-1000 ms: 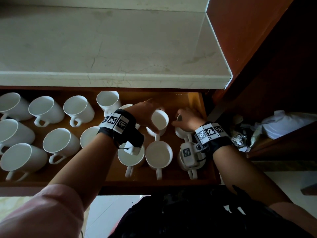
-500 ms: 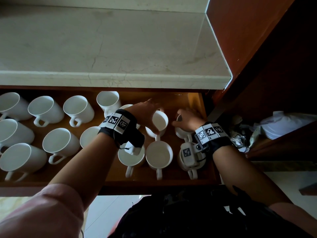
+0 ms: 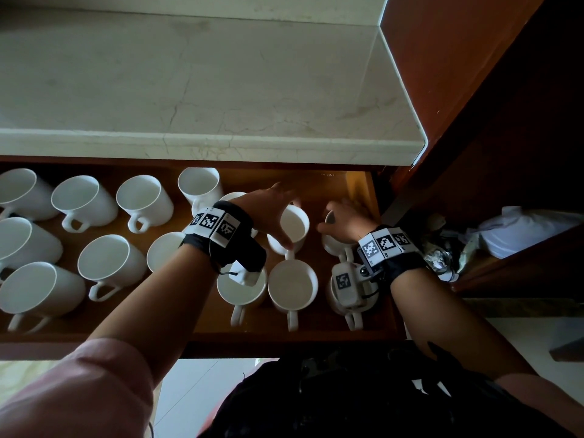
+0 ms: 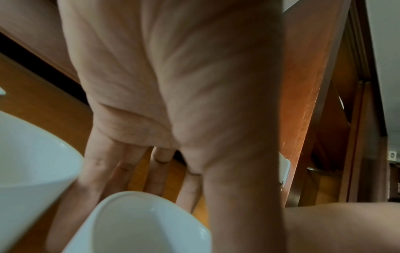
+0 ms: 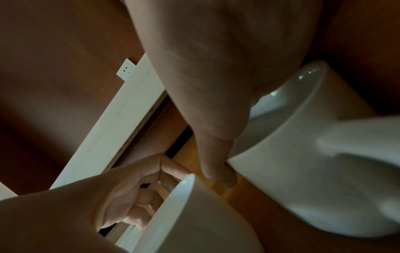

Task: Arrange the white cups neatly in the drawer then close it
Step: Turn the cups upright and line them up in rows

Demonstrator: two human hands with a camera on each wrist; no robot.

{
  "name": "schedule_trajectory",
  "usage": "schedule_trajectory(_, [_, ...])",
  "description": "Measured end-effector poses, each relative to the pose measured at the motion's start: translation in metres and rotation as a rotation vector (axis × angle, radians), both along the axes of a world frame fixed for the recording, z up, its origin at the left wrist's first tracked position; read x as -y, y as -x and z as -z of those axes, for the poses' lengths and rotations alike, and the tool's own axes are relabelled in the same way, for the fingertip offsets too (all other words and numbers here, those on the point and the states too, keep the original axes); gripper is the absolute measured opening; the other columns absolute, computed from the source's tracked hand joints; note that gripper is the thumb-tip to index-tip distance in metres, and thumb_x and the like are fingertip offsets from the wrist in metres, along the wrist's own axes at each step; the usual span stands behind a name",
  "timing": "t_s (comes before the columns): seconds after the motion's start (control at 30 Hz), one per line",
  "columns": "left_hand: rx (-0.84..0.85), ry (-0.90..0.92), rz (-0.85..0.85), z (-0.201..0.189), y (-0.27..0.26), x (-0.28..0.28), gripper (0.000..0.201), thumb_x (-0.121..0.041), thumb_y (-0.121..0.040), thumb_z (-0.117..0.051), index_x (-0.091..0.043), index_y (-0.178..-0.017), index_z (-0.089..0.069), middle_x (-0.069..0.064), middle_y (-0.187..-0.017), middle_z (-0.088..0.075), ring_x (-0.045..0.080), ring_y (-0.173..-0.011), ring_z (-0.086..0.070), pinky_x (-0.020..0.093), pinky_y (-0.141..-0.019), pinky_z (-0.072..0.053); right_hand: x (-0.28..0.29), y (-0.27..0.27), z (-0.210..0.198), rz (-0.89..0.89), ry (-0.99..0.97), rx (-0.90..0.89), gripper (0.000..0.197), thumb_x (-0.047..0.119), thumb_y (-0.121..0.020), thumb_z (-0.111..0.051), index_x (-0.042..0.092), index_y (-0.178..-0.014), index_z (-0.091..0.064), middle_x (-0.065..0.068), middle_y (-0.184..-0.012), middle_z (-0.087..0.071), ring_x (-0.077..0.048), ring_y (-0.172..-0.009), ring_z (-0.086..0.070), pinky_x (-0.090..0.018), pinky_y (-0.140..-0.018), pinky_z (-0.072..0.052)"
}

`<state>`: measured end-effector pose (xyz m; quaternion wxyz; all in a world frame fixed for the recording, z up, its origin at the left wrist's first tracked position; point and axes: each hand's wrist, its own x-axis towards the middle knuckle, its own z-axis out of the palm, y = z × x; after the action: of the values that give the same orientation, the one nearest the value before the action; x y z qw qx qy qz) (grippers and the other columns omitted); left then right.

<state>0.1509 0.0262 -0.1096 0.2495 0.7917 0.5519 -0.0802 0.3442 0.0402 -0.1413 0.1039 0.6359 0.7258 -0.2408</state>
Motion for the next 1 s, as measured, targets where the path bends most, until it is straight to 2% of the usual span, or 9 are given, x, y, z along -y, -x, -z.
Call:
schedule_trajectory(0.13, [0.028, 0.036, 0.005, -0.001, 0.001, 0.0, 0.096, -0.045, -0.06, -0.086, -0.023, -0.139, -0.037, 0.005, -0.138, -0.038, 0.025, -0.122, -0.047, 0.033, -0.093, -0.043, 0.0, 0.0, -0.001, 0.003, 0.009, 0.006, 0.054, 0.049, -0.087, -0.055, 0.019, -0.131, -0.045, -0.011, -0.138, -0.04, -0.031, -0.128, -0.037, -0.043, -0.104, -0.034])
schedule_trajectory(0.23, [0.062, 0.107, -0.013, -0.008, 0.006, 0.001, 0.095, -0.048, -0.066, -0.081, -0.024, -0.144, -0.033, 0.001, -0.145, -0.039, 0.02, -0.131, -0.04, 0.033, -0.103, -0.038, 0.001, 0.0, -0.002, 0.008, 0.017, 0.024, 0.057, 0.049, -0.087, -0.055, 0.018, -0.134, -0.043, -0.012, -0.141, -0.037, -0.033, -0.132, -0.032, -0.044, -0.106, -0.03])
schedule_trajectory(0.33, [0.19, 0.139, -0.077, -0.023, 0.014, 0.0, 0.082, -0.043, -0.074, -0.077, -0.022, -0.143, -0.038, -0.002, -0.143, -0.045, 0.017, -0.13, -0.044, 0.033, -0.106, -0.039, 0.001, 0.0, -0.004, 0.009, 0.007, 0.021, 0.059, 0.049, -0.086, -0.055, 0.017, -0.134, -0.044, -0.013, -0.141, -0.037, -0.034, -0.133, -0.031, -0.044, -0.108, -0.028])
schedule_trajectory(0.47, [0.29, 0.148, -0.051, -0.043, 0.034, 0.006, 0.034, -0.033, -0.082, -0.072, -0.021, -0.113, -0.067, -0.011, -0.112, -0.067, 0.0, -0.104, -0.061, 0.021, -0.093, -0.047, 0.001, 0.001, -0.003, 0.009, -0.005, 0.024, 0.051, 0.048, -0.085, -0.055, 0.016, -0.125, -0.052, -0.012, -0.137, -0.044, -0.034, -0.13, -0.036, -0.044, -0.106, -0.031])
schedule_trajectory(0.53, [0.265, 0.231, -0.018, -0.045, 0.045, 0.014, 0.025, -0.027, -0.085, -0.07, -0.023, -0.109, -0.068, -0.019, -0.104, -0.067, -0.012, -0.096, -0.06, 0.007, -0.083, -0.043, 0.0, 0.004, -0.004, 0.006, -0.02, 0.031, 0.039, 0.046, -0.085, -0.056, 0.017, -0.111, -0.059, -0.012, -0.134, -0.049, -0.034, -0.128, -0.039, -0.042, -0.106, -0.03])
schedule_trajectory(0.6, [0.236, 0.311, -0.006, -0.041, 0.052, 0.023, 0.026, -0.022, -0.087, -0.068, -0.024, -0.113, -0.066, -0.02, -0.105, -0.066, -0.014, -0.095, -0.06, 0.002, -0.079, -0.045, -0.001, 0.008, -0.005, 0.0, -0.025, 0.068, 0.04, 0.046, -0.086, -0.056, 0.016, -0.112, -0.062, -0.014, -0.137, -0.048, -0.035, -0.13, -0.037, -0.041, -0.108, -0.027])
schedule_trajectory(0.73, [0.181, 0.403, 0.01, -0.022, 0.056, 0.036, 0.033, -0.013, -0.089, -0.065, -0.021, -0.12, -0.062, -0.009, -0.117, -0.066, -0.001, -0.107, -0.061, 0.015, -0.093, -0.047, 0.0, 0.012, -0.002, 0.012, -0.024, 0.098, 0.044, 0.046, -0.088, -0.055, 0.013, -0.118, -0.059, -0.017, -0.143, -0.039, -0.036, -0.135, -0.03, -0.045, -0.113, -0.021])
schedule_trajectory(0.83, [0.095, 0.431, 0.002, -0.011, 0.057, 0.037, 0.032, -0.015, -0.087, -0.067, -0.023, -0.118, -0.064, -0.007, -0.115, -0.067, 0.002, -0.102, -0.061, 0.014, -0.09, -0.045, 0.001, 0.012, -0.001, 0.022, -0.052, 0.093, 0.044, 0.046, -0.087, -0.055, 0.014, -0.116, -0.057, -0.014, -0.137, -0.045, -0.034, -0.131, -0.035, -0.044, -0.112, -0.024])
schedule_trajectory(1.0, [-0.025, 0.436, -0.039, 0.0, 0.057, 0.037, 0.029, -0.03, -0.087, -0.068, -0.028, -0.115, -0.066, -0.005, -0.11, -0.069, 0.015, -0.091, -0.069, 0.034, -0.087, -0.056, 0.003, 0.01, -0.004, 0.027, -0.06, 0.087, 0.044, 0.046, -0.088, -0.054, 0.014, -0.117, -0.057, -0.014, -0.136, -0.044, -0.034, -0.131, -0.033, -0.043, -0.11, -0.022])
